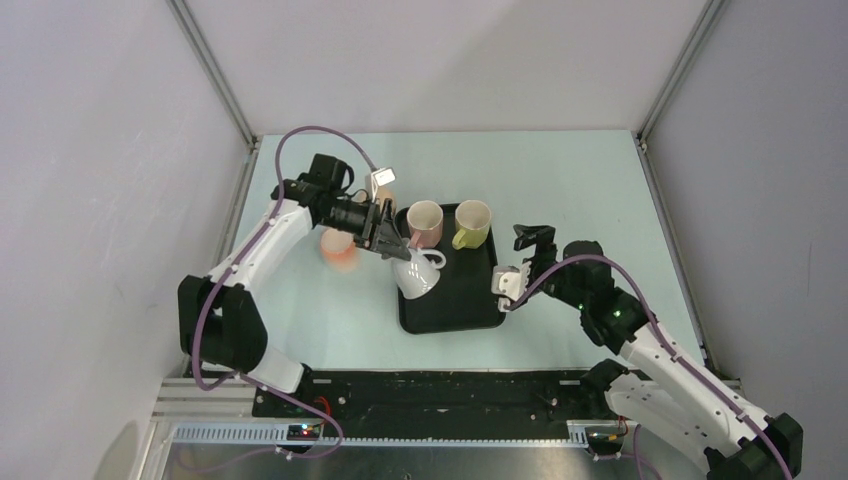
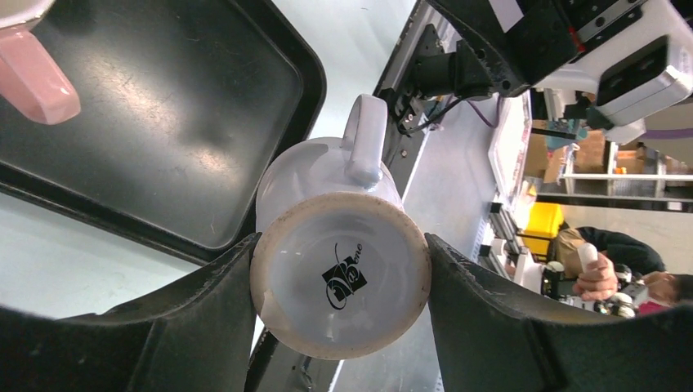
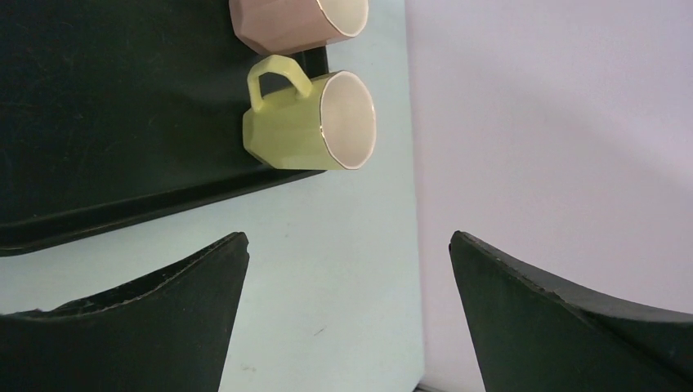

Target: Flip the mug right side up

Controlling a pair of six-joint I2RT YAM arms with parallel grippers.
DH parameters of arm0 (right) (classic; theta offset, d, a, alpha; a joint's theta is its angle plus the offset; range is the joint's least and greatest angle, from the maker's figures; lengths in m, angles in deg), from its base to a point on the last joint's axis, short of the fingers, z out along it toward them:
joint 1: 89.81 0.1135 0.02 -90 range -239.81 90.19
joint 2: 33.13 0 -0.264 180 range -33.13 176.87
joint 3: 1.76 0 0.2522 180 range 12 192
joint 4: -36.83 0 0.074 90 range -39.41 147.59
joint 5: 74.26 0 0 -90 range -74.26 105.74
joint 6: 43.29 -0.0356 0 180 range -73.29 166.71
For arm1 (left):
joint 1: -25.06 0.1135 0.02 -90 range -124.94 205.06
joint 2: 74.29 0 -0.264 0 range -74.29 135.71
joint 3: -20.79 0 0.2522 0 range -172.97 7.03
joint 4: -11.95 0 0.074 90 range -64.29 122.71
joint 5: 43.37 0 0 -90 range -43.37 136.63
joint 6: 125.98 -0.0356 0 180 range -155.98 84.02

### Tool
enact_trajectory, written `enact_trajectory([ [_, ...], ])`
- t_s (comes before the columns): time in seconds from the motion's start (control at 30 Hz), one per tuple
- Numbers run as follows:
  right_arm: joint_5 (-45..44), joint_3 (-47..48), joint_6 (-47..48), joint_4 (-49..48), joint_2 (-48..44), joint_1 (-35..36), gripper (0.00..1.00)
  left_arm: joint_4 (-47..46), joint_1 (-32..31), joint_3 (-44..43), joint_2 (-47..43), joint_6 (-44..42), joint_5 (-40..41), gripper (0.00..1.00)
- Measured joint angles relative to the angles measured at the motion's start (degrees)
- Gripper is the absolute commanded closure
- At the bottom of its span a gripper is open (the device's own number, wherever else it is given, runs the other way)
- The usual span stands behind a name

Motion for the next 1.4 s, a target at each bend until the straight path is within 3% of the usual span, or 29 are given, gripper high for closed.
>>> enact_trajectory([
  [0.23,-2.4,-6.5,8.9,-8.3,0.7,1.7,0.01,0.0,0.0,-0.1,2.8,0.3,-3.3,1.00],
  [0.53,-1.0,-24.6,21.7,-32.2,3.0,2.9,0.00,0.0,0.0,0.2,3.1,0.3,-5.9,1.00],
  [0.87,3.5,-26.8,27.0,-60.9,11.1,9.0,0.04,0.0,-1.3,0.6,3.6,0.3,-7.2,1.00],
  [1.17,5.3,-27.0,30.9,-75.4,22.8,15.5,0.12,-0.1,-2.3,1.0,4.7,0.3,-9.9,1.00],
  [1.4,5.4,-24.9,35.4,-80.8,31.5,18.9,0.17,-0.1,-3.6,1.2,4.8,0.3,-10.7,1.00],
])
